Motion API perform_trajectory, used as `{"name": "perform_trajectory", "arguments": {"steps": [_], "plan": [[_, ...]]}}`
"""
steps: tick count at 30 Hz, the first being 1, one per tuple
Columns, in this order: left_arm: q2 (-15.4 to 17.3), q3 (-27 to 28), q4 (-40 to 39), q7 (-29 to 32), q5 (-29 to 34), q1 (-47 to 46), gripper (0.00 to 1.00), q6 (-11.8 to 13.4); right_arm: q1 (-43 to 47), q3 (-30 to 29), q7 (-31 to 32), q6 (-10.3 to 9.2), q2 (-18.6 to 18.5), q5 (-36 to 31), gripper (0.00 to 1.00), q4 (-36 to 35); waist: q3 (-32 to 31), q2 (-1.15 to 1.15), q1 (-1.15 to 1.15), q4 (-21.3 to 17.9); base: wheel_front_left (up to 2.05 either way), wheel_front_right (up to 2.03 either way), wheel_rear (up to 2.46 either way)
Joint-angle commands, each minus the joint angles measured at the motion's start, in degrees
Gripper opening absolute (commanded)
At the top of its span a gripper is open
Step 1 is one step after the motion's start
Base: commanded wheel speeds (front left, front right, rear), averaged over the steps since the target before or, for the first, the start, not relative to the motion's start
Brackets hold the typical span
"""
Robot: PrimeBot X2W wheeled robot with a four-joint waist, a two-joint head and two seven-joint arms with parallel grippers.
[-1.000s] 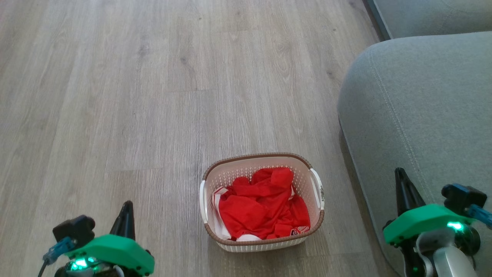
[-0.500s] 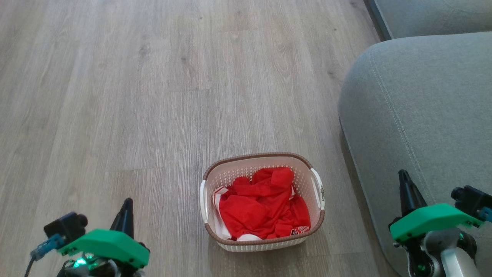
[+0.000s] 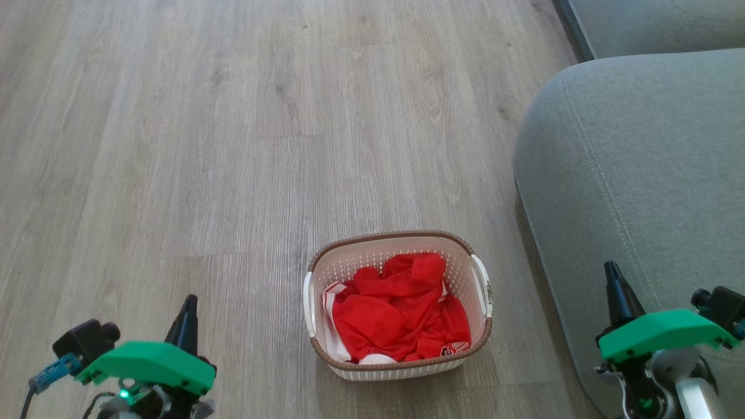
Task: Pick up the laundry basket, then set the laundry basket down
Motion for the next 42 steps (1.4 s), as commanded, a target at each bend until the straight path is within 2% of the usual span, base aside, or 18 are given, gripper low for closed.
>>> {"name": "perform_trajectory", "arguments": {"steps": [1, 42], "plan": [[0.22, 1.89, -1.18, 0.31, -1.44, -3.32, 0.0, -0.68, -2.96, 0.04, 0.38, -0.15, -0.4, 1.77, 0.0, -1.65, 0.0, 0.0, 0.0, 0.01, 0.0, 0.0, 0.0], [-4.05, 10.24, 3.76, 4.95, -23.39, -6.9, 0.0, -8.19, -3.65, -1.59, 5.39, -0.26, -0.54, 29.1, 0.0, -0.07, 0.15, 0.0, 0.0, 0.42, 0.0, 0.0, 0.0]]}}
